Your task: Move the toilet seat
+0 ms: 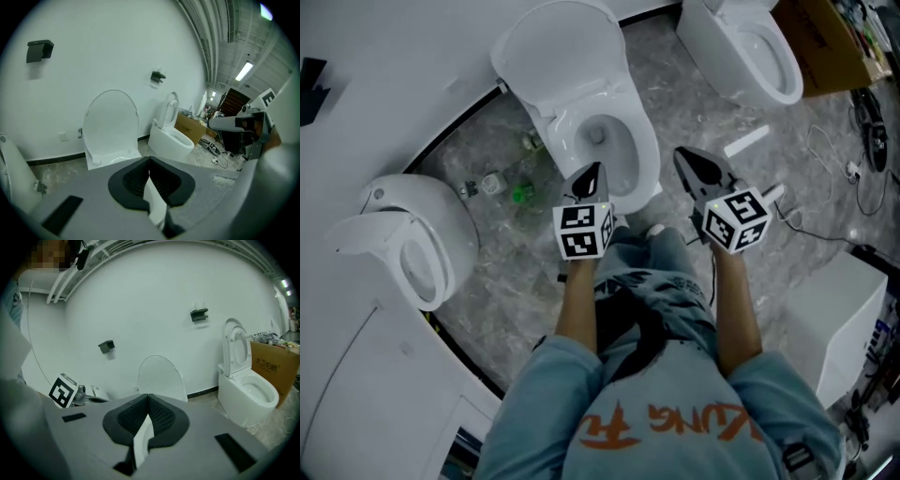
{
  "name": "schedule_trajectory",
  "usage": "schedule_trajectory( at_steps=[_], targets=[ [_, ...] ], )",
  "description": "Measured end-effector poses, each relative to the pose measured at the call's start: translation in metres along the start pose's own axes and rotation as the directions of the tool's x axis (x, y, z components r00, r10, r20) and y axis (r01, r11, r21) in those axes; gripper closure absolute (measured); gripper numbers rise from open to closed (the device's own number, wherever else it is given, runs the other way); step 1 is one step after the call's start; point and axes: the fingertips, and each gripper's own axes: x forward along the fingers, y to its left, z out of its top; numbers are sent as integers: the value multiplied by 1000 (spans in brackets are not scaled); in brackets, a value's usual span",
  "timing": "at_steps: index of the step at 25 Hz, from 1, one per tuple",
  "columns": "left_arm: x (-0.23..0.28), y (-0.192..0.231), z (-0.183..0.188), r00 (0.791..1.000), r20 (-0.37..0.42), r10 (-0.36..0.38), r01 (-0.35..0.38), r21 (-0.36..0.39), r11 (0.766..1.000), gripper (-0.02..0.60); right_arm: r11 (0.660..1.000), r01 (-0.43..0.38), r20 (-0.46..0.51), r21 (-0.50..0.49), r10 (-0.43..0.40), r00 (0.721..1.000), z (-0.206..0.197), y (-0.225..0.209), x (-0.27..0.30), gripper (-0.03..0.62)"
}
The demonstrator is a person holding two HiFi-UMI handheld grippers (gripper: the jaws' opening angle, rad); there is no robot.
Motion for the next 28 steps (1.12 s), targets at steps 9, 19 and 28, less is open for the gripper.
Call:
schedule_trajectory(
  at_steps=[9, 19, 28],
  targets=[
    [40, 10, -125, 977, -215, -11, 5, -28, 1000, 578, 992, -114, -195, 48, 121, 973, -111, -15, 67, 594],
    [101, 15, -207, 939, -338, -72, 76, 1, 997, 578, 963, -257, -360, 84, 270, 893, -222, -27, 108, 594],
    [134, 12, -271, 894, -425, -141, 193, 82, 978, 578, 912, -383, -449, 143, 405, 797, -305, -15, 134, 579]
  ],
)
